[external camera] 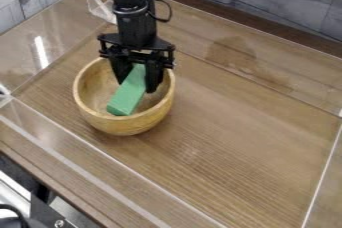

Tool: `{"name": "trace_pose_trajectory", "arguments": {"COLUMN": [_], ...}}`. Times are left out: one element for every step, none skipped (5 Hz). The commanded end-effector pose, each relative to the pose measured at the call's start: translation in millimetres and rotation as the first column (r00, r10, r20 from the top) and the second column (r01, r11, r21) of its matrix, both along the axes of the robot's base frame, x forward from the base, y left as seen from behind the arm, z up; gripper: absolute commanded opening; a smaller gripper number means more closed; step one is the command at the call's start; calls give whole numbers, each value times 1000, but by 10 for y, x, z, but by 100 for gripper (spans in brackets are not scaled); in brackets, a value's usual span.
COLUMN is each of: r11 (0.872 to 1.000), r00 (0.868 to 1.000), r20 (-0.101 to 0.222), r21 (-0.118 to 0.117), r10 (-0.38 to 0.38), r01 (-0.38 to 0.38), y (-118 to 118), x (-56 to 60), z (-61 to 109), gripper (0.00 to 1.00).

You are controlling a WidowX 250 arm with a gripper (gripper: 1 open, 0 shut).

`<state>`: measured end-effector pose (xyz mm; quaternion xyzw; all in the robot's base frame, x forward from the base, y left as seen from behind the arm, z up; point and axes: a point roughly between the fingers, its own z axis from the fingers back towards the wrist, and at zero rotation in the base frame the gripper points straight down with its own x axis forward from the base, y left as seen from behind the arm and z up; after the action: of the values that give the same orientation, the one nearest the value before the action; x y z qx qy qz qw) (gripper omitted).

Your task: Move green object from inside the wooden bowl to the table next to it

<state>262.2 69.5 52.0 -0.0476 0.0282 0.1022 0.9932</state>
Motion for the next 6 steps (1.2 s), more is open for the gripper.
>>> {"name": "trace_pose_trajectory", "arguments": {"r11": [1000, 999, 996, 996, 996, 999], "r00": [999, 998, 995, 995, 995, 998], "r20": [52, 51, 50, 49, 49, 48], "r21": [14, 9, 3, -3, -9, -14], "r10": [1, -43, -86, -90, -93, -41], "r01": [-2, 42, 86, 90, 93, 42], "y": [-33, -66, -96, -42, 13, 106], "x": [90, 113, 136, 95, 53, 3], "z": [133, 131, 131, 170, 207, 191], "gripper": [0, 0, 0, 0, 0, 0]}}
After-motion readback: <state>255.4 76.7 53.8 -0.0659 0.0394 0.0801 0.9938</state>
